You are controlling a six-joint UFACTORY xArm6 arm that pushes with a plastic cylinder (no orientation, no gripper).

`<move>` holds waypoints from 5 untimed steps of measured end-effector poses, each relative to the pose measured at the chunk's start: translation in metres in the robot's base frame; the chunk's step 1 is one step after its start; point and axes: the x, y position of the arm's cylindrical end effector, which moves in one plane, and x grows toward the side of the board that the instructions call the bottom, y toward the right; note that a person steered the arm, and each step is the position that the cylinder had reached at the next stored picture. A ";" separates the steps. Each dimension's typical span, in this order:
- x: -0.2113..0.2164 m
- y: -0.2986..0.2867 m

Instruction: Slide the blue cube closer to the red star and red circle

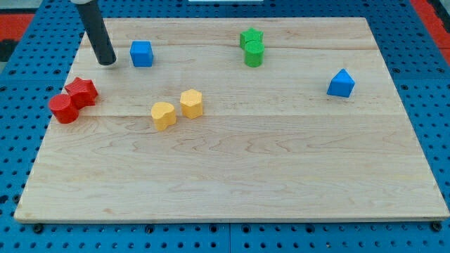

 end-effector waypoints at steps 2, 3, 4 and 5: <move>-0.008 0.173; -0.014 0.119; -0.048 0.063; -0.048 0.022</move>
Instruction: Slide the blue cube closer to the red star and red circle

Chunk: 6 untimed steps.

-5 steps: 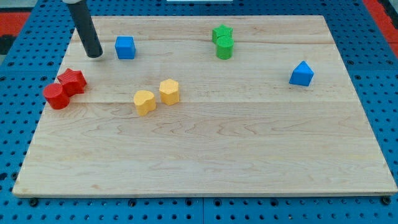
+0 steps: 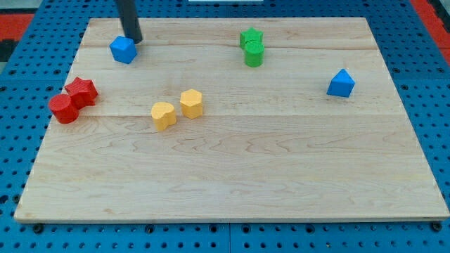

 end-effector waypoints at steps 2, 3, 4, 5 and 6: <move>0.035 -0.038; 0.050 0.022; 0.077 0.012; 0.077 -0.028; 0.074 -0.054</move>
